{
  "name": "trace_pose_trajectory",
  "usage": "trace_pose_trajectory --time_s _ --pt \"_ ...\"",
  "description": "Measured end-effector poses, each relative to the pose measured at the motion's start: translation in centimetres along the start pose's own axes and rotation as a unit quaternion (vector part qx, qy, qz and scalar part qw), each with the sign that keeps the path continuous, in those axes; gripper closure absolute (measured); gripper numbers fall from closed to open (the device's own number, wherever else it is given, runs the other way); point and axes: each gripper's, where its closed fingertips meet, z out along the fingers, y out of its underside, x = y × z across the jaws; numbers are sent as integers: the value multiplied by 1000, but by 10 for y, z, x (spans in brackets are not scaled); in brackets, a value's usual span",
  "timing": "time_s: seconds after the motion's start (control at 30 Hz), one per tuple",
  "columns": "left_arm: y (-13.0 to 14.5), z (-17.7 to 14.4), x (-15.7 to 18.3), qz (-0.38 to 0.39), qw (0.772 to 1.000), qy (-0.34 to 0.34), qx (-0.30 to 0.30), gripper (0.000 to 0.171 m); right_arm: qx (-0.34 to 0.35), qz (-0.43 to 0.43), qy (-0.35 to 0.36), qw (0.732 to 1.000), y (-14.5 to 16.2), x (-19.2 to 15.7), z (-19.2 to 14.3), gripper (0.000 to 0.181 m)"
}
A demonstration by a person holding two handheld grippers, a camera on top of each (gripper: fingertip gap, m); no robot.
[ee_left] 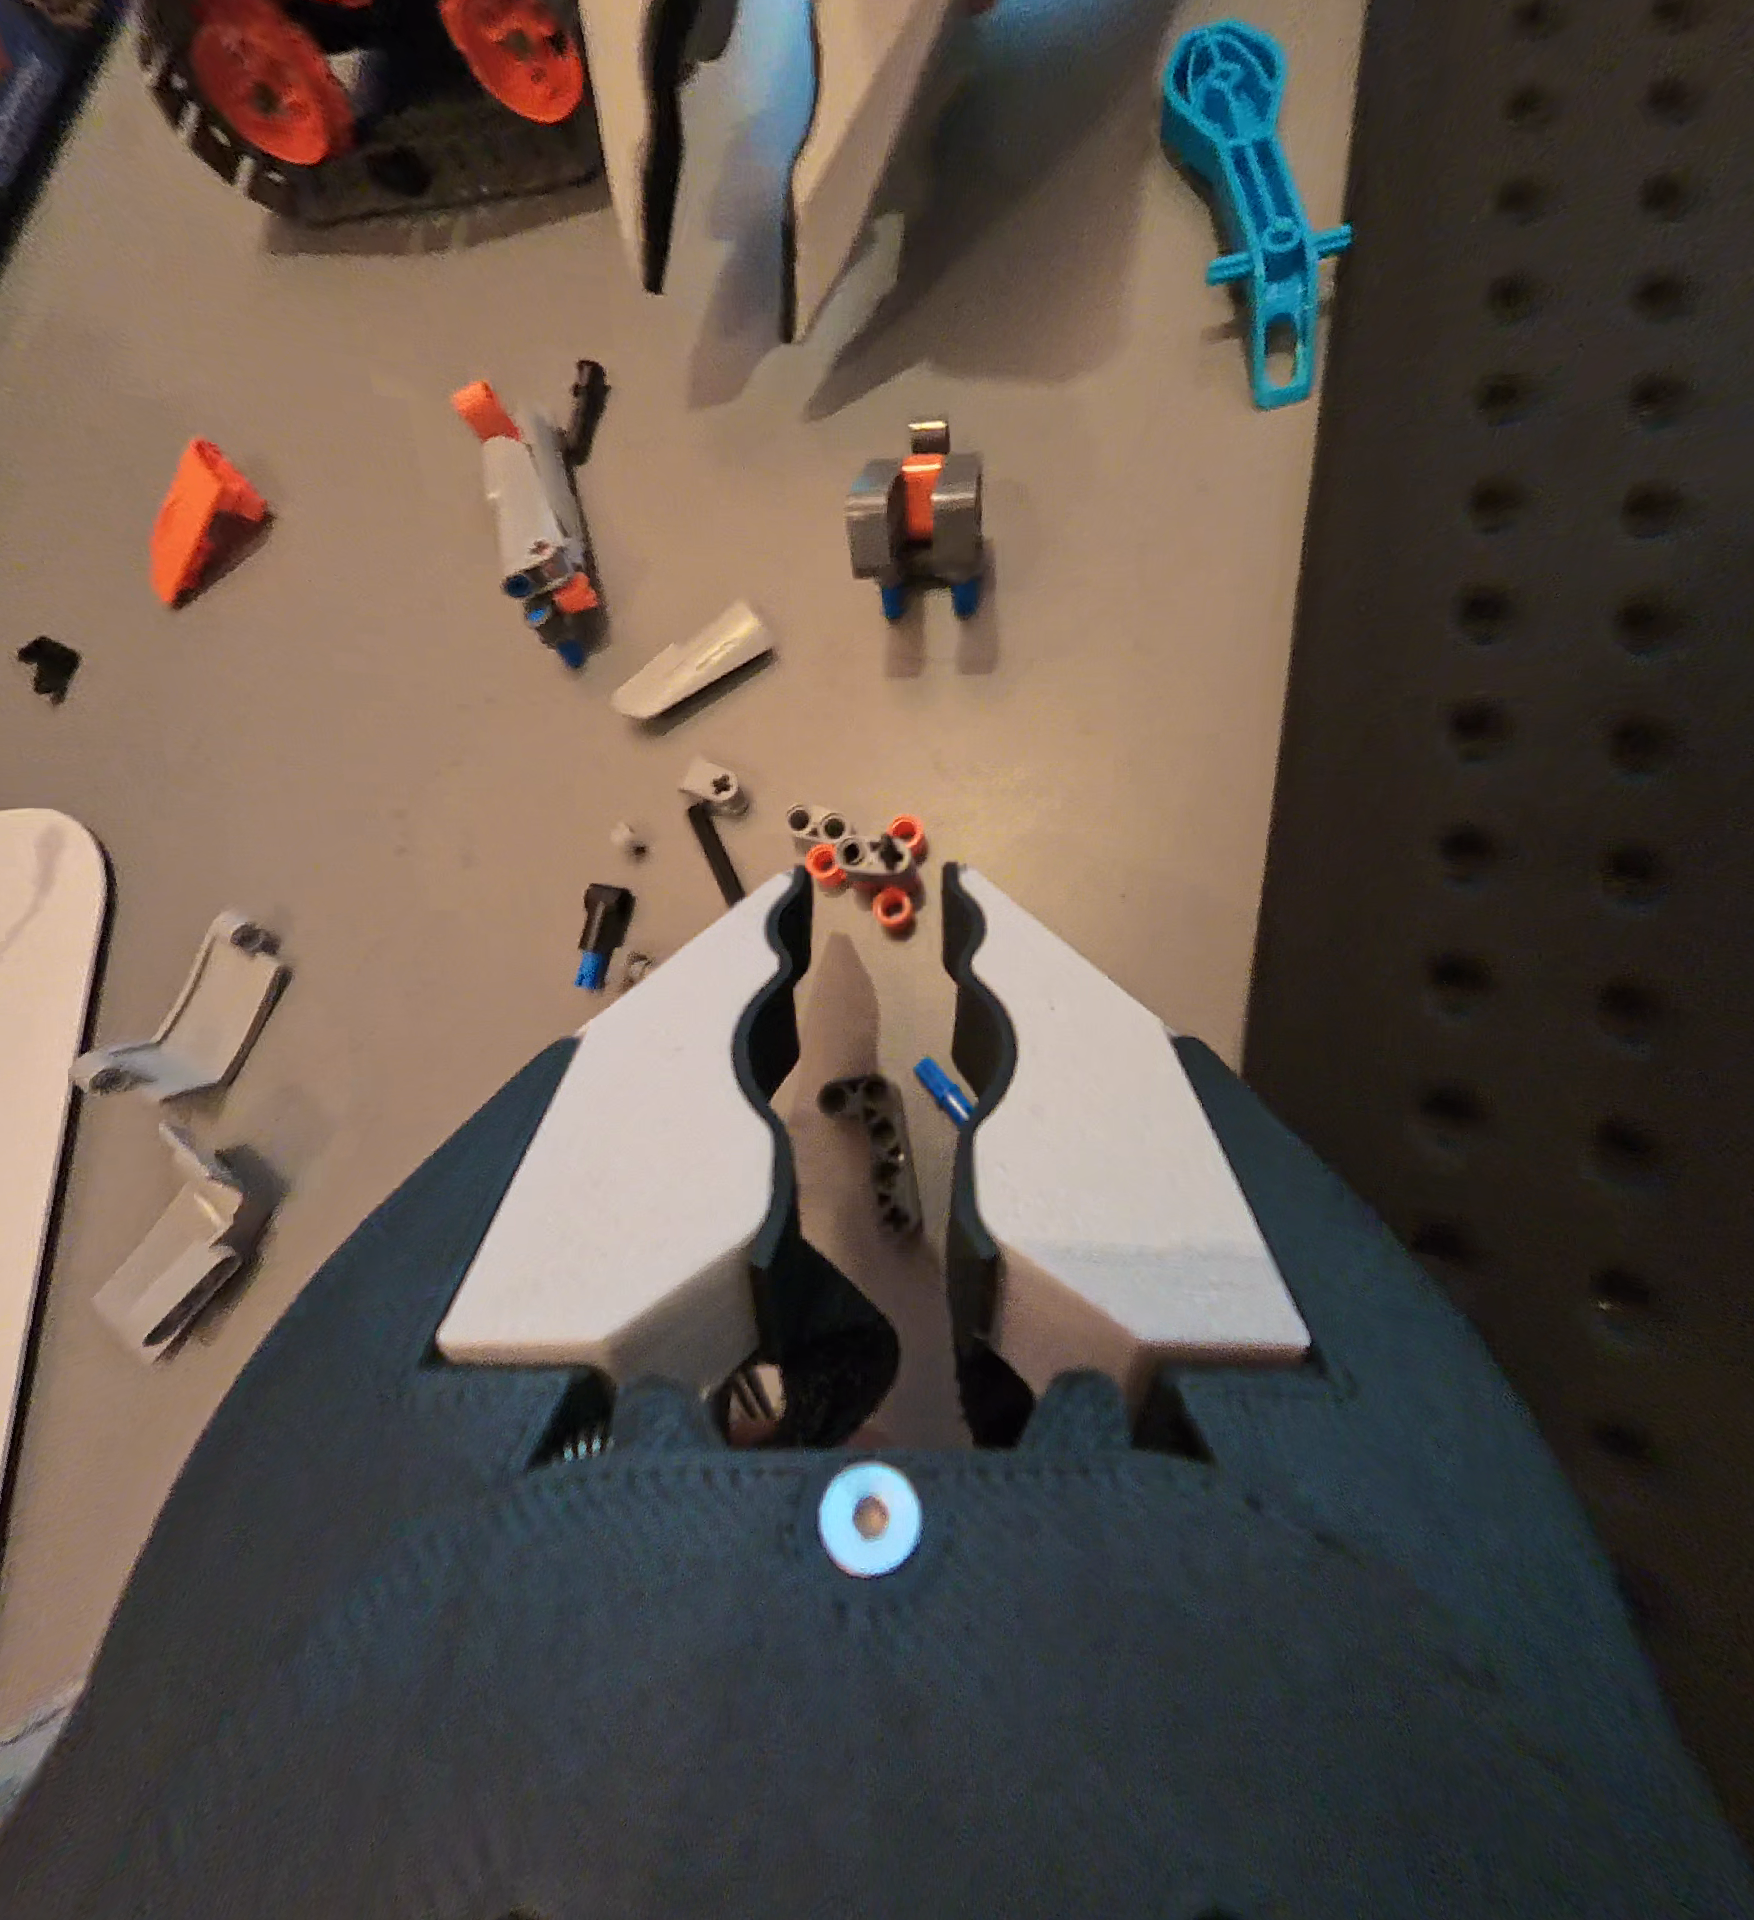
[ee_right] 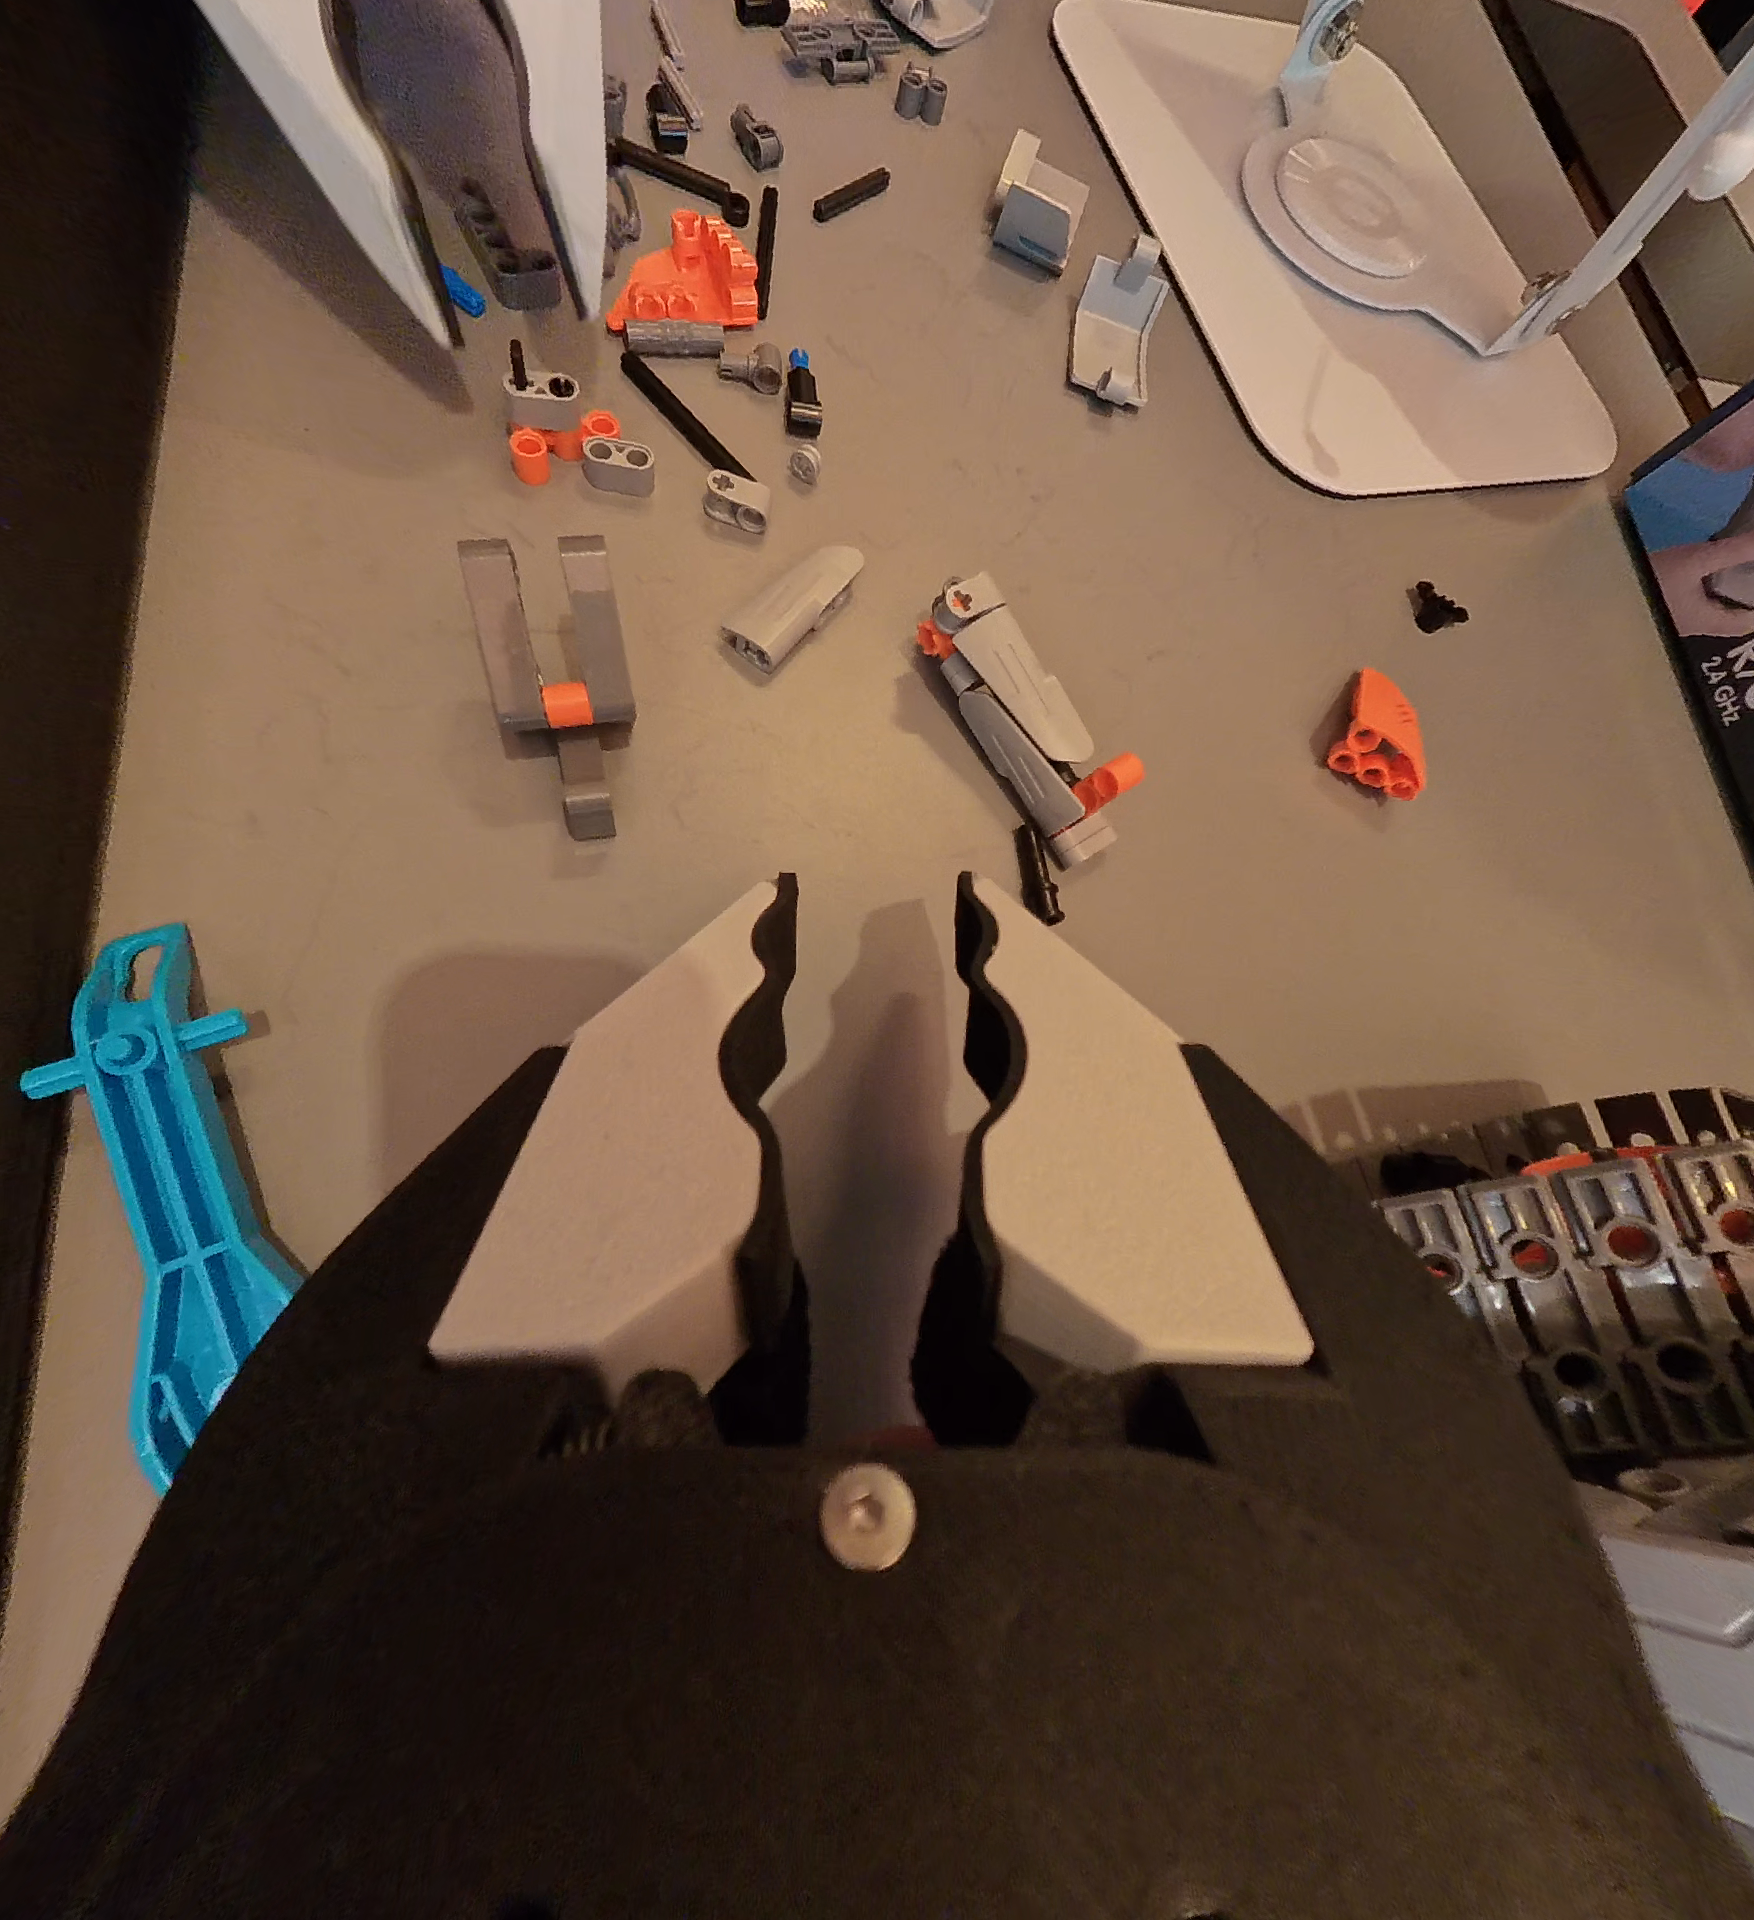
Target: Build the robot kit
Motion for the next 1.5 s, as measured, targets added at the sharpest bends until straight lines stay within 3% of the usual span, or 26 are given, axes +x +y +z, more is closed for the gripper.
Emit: trace_pose_trajectory --time_s 0.27,0.9,1.5 --pt "-4 13 4 13 1000 1 -7 158 1 -2 -2 1000 -1 -1 0 153" --pt "-35 35 46 146 981 130 14 157 5 -3 -5 1000 -3 -2 -2 153" --pt "-21 25 12 137 990 37 -9 147 10 2 -4 1000 -2 -1 -4 153"
